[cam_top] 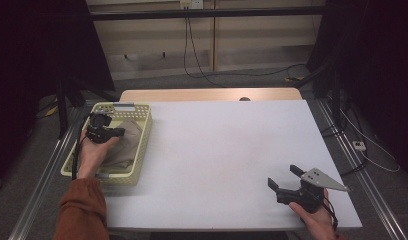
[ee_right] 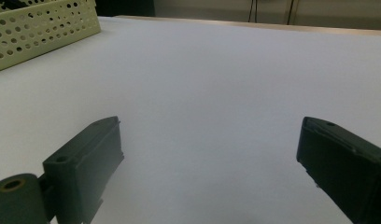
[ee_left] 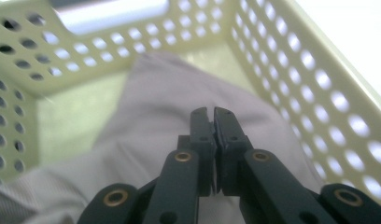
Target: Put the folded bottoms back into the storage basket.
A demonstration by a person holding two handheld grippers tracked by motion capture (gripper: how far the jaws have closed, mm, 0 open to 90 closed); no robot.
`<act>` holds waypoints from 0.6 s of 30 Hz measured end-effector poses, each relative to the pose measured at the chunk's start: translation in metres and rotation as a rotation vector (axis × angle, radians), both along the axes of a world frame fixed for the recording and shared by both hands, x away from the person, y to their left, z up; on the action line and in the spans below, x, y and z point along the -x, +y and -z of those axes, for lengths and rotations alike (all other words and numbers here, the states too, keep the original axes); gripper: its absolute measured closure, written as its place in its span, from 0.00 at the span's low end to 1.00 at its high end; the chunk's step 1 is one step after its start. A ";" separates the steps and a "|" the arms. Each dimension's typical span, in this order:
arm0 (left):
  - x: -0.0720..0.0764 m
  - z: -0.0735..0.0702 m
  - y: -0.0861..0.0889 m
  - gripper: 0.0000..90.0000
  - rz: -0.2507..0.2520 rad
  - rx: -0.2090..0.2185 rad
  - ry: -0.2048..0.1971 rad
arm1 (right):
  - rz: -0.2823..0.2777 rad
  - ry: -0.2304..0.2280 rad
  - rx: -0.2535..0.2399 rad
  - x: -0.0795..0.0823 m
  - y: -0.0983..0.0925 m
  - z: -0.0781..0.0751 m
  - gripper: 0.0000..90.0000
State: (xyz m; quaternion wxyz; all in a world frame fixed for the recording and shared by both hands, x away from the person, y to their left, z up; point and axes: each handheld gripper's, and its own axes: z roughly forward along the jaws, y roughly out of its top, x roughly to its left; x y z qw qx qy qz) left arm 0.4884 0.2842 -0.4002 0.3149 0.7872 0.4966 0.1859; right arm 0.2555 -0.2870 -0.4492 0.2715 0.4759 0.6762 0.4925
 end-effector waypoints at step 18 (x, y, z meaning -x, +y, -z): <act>0.004 0.022 -0.008 1.00 0.216 -0.128 0.343 | 0.001 0.004 -0.003 0.000 -0.001 0.000 0.07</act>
